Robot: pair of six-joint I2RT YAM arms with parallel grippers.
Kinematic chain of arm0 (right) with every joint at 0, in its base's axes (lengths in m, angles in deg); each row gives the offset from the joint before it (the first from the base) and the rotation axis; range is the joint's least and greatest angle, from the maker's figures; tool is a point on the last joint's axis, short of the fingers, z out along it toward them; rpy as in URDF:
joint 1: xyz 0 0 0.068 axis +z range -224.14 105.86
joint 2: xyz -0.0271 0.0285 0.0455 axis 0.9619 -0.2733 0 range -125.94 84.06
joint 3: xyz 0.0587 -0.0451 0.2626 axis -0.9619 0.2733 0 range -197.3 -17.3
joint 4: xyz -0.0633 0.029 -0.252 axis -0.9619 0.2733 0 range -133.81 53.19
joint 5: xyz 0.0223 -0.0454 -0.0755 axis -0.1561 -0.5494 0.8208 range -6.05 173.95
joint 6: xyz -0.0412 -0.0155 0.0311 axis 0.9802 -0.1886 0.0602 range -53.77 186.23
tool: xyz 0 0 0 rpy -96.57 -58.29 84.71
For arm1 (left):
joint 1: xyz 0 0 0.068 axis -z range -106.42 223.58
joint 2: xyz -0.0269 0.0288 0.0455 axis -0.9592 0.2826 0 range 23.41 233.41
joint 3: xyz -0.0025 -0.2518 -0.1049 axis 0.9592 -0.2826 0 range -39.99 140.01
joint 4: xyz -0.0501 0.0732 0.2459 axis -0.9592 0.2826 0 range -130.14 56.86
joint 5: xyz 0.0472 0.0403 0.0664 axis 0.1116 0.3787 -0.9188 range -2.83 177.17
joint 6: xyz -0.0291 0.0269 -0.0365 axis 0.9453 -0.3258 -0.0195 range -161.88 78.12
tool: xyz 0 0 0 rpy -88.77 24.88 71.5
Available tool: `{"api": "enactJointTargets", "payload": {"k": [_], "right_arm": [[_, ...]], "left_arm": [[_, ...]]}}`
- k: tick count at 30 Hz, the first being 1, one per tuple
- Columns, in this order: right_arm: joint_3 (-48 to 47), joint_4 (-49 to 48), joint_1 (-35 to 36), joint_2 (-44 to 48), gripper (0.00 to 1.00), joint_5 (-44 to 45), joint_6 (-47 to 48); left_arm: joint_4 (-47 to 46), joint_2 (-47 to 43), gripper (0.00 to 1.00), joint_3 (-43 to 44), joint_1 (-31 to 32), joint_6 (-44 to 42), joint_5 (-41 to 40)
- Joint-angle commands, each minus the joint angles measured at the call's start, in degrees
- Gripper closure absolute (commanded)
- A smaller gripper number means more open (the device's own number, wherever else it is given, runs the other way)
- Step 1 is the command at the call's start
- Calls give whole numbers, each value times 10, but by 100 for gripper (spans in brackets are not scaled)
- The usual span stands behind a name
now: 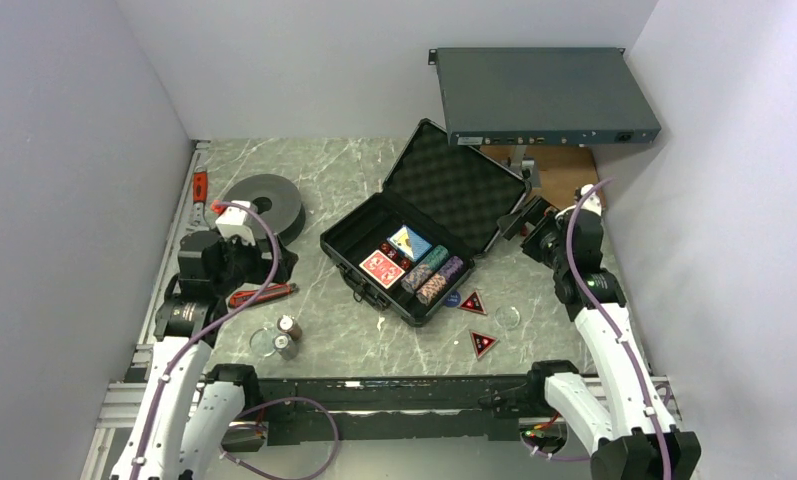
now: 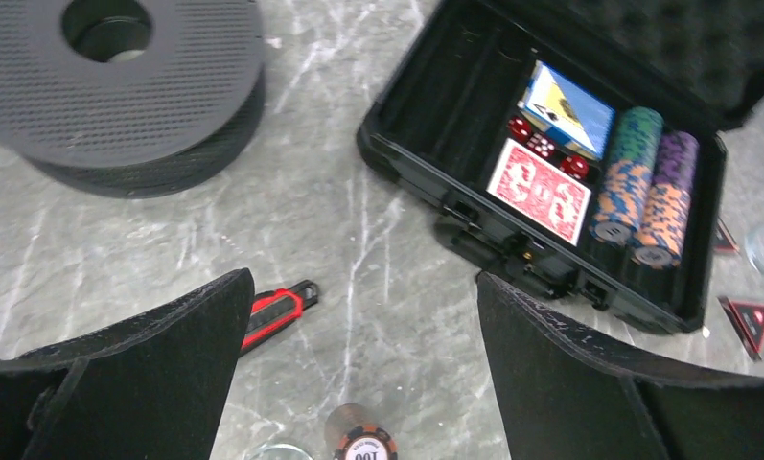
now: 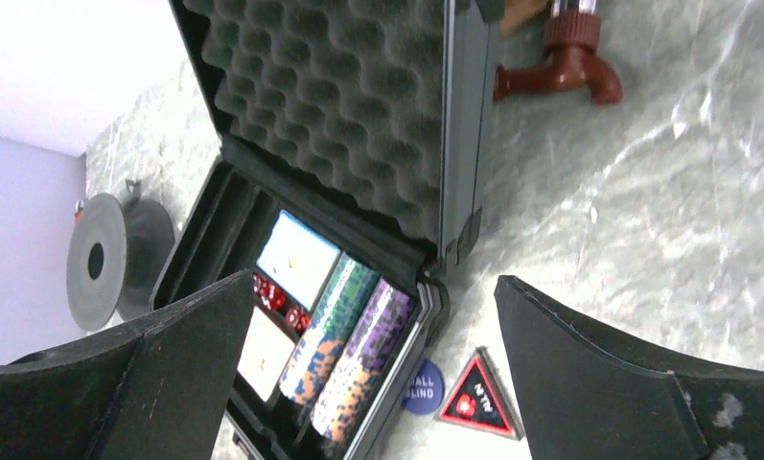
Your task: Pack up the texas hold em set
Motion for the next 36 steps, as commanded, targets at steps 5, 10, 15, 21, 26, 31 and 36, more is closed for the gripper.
{"api": "enactJointTargets", "payload": {"k": [5,10,15,21,26,31,36], "right_arm": [[1,112,32,13,0,60,-69],[31,132,52,26,1,67,-85],[74,83,61,10,18,48,-84],[74,-3,65,-83,37,21,-81],[48,-80,77,-183,46,29,-81],[-1,-109,90,-286,56,36,-63],[-62,-122,117,-377,69,55,-20]], "left_arm": [[-20,40,14,17,48,-26,73],[-11,77,18,28,83,-38,83],[1,93,20,35,115,-43,52],[6,74,21,32,121,-43,20],[7,54,21,28,131,-40,-3],[10,49,21,31,134,-42,-15],[11,48,21,32,134,-42,-18]]}}
